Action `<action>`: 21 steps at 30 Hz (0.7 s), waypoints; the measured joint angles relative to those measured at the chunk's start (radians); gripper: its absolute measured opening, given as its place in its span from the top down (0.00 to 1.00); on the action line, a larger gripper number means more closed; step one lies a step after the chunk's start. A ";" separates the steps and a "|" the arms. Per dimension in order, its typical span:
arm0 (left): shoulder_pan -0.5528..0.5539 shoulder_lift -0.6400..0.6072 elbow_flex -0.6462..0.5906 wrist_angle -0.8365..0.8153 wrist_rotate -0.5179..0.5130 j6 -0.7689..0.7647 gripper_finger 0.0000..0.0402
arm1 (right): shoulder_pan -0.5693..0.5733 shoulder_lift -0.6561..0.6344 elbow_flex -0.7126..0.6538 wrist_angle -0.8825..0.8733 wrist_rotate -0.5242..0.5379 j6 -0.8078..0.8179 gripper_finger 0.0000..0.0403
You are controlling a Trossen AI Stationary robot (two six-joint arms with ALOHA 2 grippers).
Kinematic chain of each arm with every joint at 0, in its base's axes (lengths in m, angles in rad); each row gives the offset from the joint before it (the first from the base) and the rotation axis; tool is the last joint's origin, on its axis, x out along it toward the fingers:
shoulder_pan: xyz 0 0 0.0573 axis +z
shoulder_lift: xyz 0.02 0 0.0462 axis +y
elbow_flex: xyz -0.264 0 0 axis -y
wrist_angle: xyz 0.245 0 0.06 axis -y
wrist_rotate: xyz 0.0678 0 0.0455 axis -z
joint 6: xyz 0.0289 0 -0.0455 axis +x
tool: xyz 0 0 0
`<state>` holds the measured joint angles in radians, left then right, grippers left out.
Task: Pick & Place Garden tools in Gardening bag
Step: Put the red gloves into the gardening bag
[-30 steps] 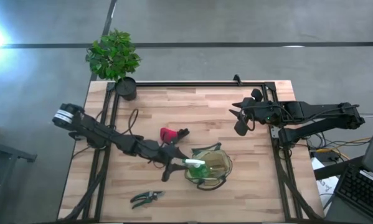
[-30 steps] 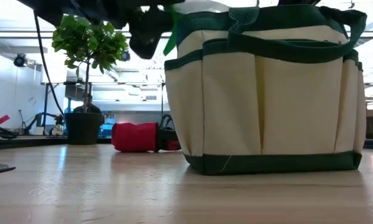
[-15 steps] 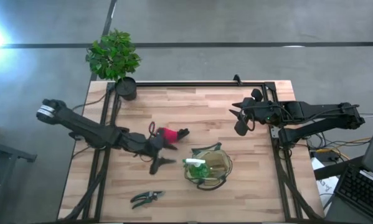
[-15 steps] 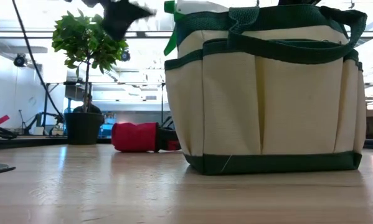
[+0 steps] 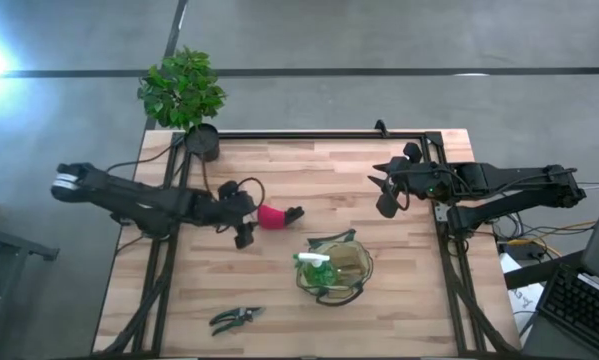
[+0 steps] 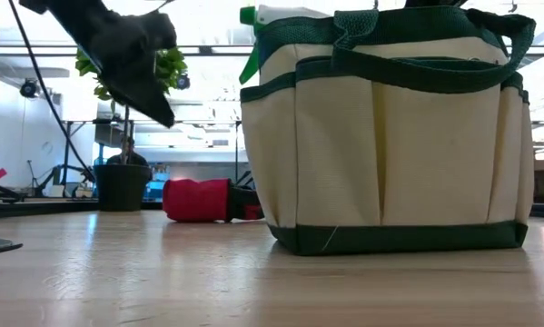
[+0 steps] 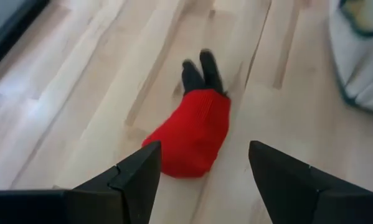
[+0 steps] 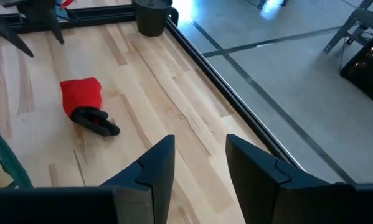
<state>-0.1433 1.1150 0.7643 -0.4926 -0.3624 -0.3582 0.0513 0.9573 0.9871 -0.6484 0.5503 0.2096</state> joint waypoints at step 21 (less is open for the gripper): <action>0.129 0.283 0.021 -0.001 0.044 0.236 0.39 | 0.000 0.000 0.000 0.003 0.000 0.013 0.65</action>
<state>-0.0147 1.3975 0.7858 -0.4939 -0.3181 -0.1218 0.0513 0.9573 0.9871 -0.6453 0.5507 0.2221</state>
